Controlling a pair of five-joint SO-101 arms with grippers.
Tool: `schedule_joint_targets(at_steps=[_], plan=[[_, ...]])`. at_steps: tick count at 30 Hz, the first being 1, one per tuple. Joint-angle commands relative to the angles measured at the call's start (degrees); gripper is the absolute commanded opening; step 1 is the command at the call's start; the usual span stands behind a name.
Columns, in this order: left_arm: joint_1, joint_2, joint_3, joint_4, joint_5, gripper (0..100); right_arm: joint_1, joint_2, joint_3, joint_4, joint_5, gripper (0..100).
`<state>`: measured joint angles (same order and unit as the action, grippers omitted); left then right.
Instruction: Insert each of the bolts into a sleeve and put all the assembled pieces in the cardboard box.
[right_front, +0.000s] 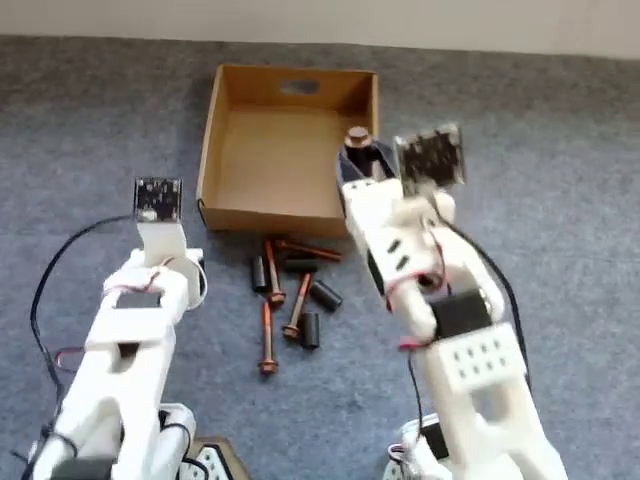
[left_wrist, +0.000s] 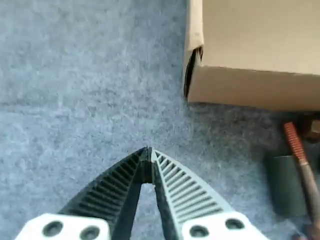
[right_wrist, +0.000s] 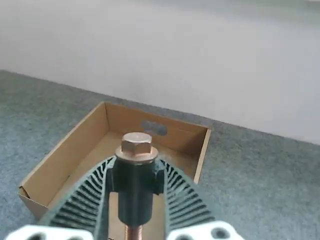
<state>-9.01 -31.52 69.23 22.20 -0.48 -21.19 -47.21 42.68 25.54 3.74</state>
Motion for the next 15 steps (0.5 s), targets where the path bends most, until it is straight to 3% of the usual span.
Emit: schedule_joint_targets(at_steps=[1, 8, 15], plan=[[-0.22, 11.65, -9.98, 3.34, 0.35, 1, 0.75, 10.42, -8.84, 0.04, -0.44, 0.9], [-0.31, 25.1, -23.08, 12.92, 0.26, 1, 0.57, 28.7, -18.42, -0.04, -0.53, 0.9], [-0.4, 26.51, -24.48, 14.07, 0.26, 1, 1.71, 43.03, -28.79, 0.04, -0.53, 0.9]])
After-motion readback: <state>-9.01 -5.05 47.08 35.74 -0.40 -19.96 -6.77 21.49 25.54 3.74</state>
